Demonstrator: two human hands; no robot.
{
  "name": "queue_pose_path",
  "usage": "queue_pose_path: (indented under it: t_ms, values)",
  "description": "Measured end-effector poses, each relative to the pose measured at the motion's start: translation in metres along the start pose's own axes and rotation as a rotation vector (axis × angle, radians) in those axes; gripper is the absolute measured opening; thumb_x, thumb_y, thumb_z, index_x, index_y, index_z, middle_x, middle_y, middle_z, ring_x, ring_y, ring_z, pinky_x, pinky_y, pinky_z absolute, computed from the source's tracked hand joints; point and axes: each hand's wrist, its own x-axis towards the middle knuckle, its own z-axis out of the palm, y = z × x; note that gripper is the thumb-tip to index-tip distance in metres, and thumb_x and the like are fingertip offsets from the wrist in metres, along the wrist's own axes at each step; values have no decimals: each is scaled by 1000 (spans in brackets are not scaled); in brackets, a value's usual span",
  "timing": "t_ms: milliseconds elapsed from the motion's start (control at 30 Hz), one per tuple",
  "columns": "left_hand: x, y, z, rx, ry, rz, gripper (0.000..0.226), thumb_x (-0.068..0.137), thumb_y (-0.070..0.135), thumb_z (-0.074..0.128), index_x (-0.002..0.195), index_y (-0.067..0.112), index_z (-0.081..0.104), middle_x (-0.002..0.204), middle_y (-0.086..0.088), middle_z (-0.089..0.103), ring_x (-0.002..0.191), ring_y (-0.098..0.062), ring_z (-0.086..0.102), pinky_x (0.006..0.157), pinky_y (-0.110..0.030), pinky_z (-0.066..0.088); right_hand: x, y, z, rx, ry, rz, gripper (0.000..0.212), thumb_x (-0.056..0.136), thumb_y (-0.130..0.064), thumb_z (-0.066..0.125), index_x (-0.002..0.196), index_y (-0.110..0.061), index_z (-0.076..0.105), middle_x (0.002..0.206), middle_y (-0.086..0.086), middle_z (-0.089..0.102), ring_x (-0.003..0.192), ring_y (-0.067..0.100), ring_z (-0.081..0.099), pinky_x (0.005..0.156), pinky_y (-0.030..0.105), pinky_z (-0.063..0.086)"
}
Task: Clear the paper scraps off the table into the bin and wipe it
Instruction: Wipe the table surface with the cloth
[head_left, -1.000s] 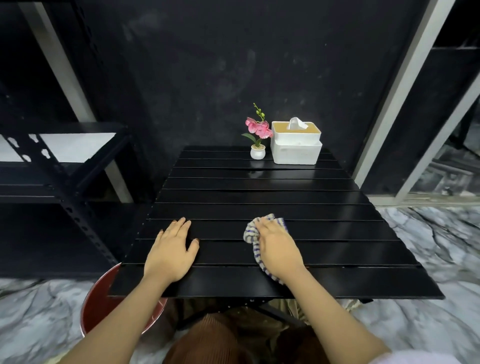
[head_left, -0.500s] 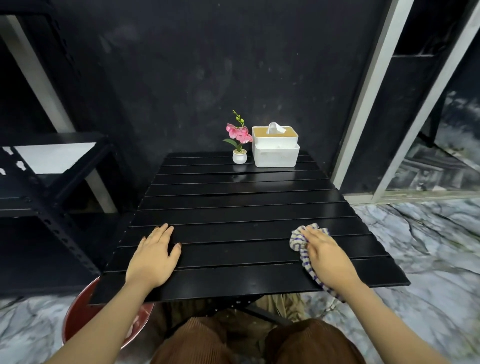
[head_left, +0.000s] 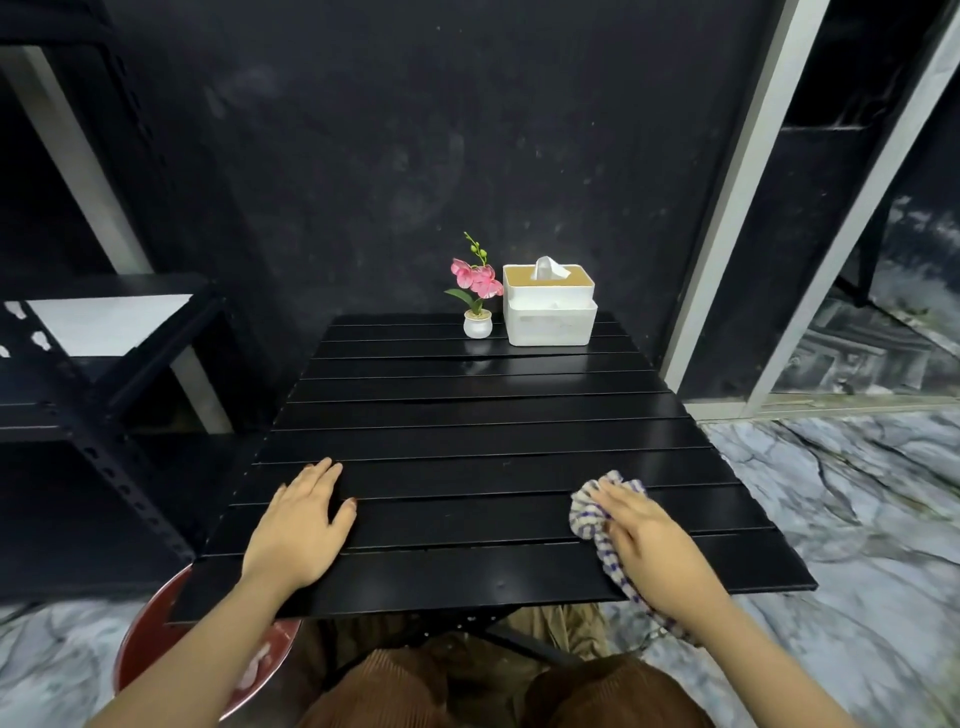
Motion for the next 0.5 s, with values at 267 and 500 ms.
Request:
queue_pose_path:
  t_ms: [267,500]
  values:
    - [14,-7,-8,-123,-29,-49,57,94,42,42,146,21,27,156,6,21,144,-16,20,119,-36,18,3,67,-22,-4,47,233,43,90,-4,46,133,-12,46,144,9,42,137,21,34,111,21,14]
    - [77,-22,-25,-78,3,-63,57,94,40,42,146,20,27,156,4,22,143,-17,21,118,-36,19,70,91,-17,-39,69,334,42,90,0,42,132,-3,45,143,18,42,137,30,33,116,36,20]
